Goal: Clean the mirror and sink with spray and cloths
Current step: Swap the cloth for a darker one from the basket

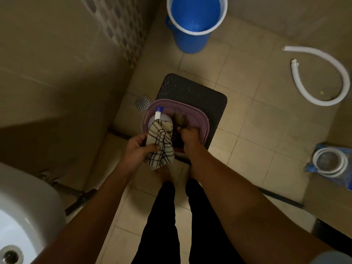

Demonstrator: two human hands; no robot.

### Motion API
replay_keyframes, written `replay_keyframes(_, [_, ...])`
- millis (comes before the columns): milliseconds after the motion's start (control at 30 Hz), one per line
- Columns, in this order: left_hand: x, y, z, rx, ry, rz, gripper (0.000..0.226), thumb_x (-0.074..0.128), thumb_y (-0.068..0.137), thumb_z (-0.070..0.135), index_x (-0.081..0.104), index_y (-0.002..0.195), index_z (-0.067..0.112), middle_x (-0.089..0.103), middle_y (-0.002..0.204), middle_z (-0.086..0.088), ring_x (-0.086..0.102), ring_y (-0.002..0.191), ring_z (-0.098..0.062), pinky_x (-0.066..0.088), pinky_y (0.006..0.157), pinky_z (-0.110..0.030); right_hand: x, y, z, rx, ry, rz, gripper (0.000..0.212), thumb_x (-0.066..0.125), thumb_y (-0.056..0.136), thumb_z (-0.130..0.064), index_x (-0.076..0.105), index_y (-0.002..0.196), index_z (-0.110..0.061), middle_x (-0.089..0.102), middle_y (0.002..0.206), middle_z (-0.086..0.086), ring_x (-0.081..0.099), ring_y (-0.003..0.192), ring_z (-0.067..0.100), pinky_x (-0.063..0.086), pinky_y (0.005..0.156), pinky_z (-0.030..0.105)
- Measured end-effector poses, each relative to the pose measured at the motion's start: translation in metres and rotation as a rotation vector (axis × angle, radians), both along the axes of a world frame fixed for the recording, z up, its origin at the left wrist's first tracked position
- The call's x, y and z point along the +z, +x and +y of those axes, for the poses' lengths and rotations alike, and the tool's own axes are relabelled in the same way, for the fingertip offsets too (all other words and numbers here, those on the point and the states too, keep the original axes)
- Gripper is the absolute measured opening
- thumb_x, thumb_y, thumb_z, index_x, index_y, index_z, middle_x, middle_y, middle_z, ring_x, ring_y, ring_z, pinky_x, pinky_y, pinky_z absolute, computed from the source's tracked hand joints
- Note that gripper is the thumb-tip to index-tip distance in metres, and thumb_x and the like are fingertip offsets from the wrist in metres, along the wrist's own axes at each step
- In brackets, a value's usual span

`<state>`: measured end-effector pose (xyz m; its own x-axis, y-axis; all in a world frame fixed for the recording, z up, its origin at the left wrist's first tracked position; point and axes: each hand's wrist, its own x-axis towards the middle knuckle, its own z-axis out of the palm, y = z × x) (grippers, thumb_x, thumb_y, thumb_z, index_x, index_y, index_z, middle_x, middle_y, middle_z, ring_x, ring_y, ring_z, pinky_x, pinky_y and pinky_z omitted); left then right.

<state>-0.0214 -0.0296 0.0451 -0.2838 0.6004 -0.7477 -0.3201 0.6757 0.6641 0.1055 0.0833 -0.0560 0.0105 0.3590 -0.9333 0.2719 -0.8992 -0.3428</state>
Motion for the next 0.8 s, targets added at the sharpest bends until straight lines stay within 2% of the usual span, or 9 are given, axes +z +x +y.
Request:
replay_keyframes(100, [0.004, 0.001, 0.001, -0.006, -0.001, 0.007, 0.032, 0.065, 0.081, -0.004, 0.065, 0.111, 0.005, 0.073, 0.101, -0.008, 0.071, 0.090, -0.020, 0.058, 0.066, -0.028, 0.007, 0.000, 0.002, 0.109, 0.062, -0.035, 0.022, 0.052, 0.099, -0.013, 0.058, 0.120, -0.013, 0.061, 0.119, 0.004, 0.057, 0.112, 0.024, 0.047, 0.104, 0.047])
replay_keyframes(167, [0.010, 0.003, 0.001, -0.018, -0.009, 0.015, 0.032, 0.065, 0.081, -0.002, 0.064, 0.112, 0.004, 0.073, 0.103, -0.008, 0.071, 0.092, -0.021, 0.058, 0.067, -0.028, 0.019, 0.003, 0.002, 0.180, 0.144, -0.087, 0.029, 0.050, 0.099, -0.012, 0.055, 0.128, -0.012, 0.059, 0.123, 0.007, 0.056, 0.115, 0.025, 0.048, 0.104, 0.046])
replay_keyframes(267, [0.023, 0.005, 0.002, -0.015, 0.000, 0.023, 0.032, 0.066, 0.081, -0.002, 0.065, 0.112, 0.004, 0.073, 0.104, -0.008, 0.071, 0.094, -0.022, 0.058, 0.067, -0.026, 0.043, 0.012, 0.000, 0.198, 0.237, -0.119, 0.031, 0.051, 0.099, -0.013, 0.056, 0.129, -0.012, 0.060, 0.125, 0.010, 0.057, 0.116, 0.027, 0.051, 0.100, 0.045])
replay_keyframes(400, [0.043, 0.010, 0.006, -0.028, 0.013, 0.024, 0.029, 0.066, 0.083, 0.001, 0.065, 0.112, 0.007, 0.072, 0.106, -0.007, 0.071, 0.094, -0.020, 0.059, 0.071, -0.029, 0.084, 0.038, -0.006, 0.087, 0.305, -0.074, 0.029, 0.049, 0.101, -0.011, 0.053, 0.130, -0.009, 0.059, 0.116, 0.008, 0.057, 0.102, 0.021, 0.052, 0.078, 0.029])
replay_keyframes(467, [0.051, 0.016, 0.011, -0.042, 0.025, 0.022, 0.024, 0.066, 0.084, 0.002, 0.066, 0.107, 0.011, 0.072, 0.104, -0.006, 0.072, 0.091, -0.018, 0.060, 0.077, -0.034, 0.104, 0.053, -0.010, 0.000, 0.327, -0.047, 0.026, 0.047, 0.102, -0.009, 0.054, 0.127, -0.006, 0.060, 0.111, 0.009, 0.058, 0.094, 0.020, 0.049, 0.063, 0.024])
replay_keyframes(533, [0.057, 0.025, 0.018, -0.062, 0.046, 0.025, 0.020, 0.064, 0.086, 0.001, 0.065, 0.103, 0.012, 0.072, 0.101, -0.004, 0.072, 0.084, -0.013, 0.060, 0.074, -0.030, 0.120, 0.067, -0.014, -0.051, 0.334, -0.036, 0.018, 0.046, 0.102, -0.007, 0.056, 0.117, -0.005, 0.060, 0.104, 0.009, 0.058, 0.086, 0.017, 0.046, 0.058, 0.022])
replay_keyframes(633, [0.052, 0.038, 0.032, -0.080, 0.028, 0.046, 0.025, 0.063, 0.087, 0.001, 0.063, 0.111, 0.006, 0.070, 0.102, -0.005, 0.070, 0.089, -0.015, 0.059, 0.077, -0.031, 0.134, 0.085, -0.018, -0.120, 0.321, -0.014, 0.014, 0.046, 0.102, -0.005, 0.057, 0.097, -0.014, 0.060, 0.093, 0.005, 0.057, 0.080, 0.014, 0.049, 0.062, 0.025])
replay_keyframes(700, [0.041, 0.044, 0.043, -0.093, 0.001, 0.059, 0.029, 0.065, 0.086, 0.003, 0.061, 0.115, 0.004, 0.070, 0.109, -0.009, 0.068, 0.099, -0.022, 0.056, 0.087, -0.040, 0.137, 0.094, -0.019, -0.151, 0.304, -0.002, 0.019, 0.046, 0.102, -0.004, 0.056, 0.093, -0.016, 0.061, 0.091, 0.003, 0.058, 0.081, 0.016, 0.053, 0.070, 0.028])
replay_keyframes(800, [0.020, 0.052, 0.059, -0.118, -0.028, 0.078, 0.028, 0.063, 0.088, 0.005, 0.060, 0.116, 0.007, 0.068, 0.109, -0.005, 0.065, 0.100, -0.020, 0.055, 0.083, -0.035, 0.136, 0.105, -0.019, -0.158, 0.291, -0.006, 0.019, 0.046, 0.102, -0.004, 0.057, 0.091, -0.016, 0.062, 0.091, 0.004, 0.060, 0.080, 0.015, 0.054, 0.070, 0.029])
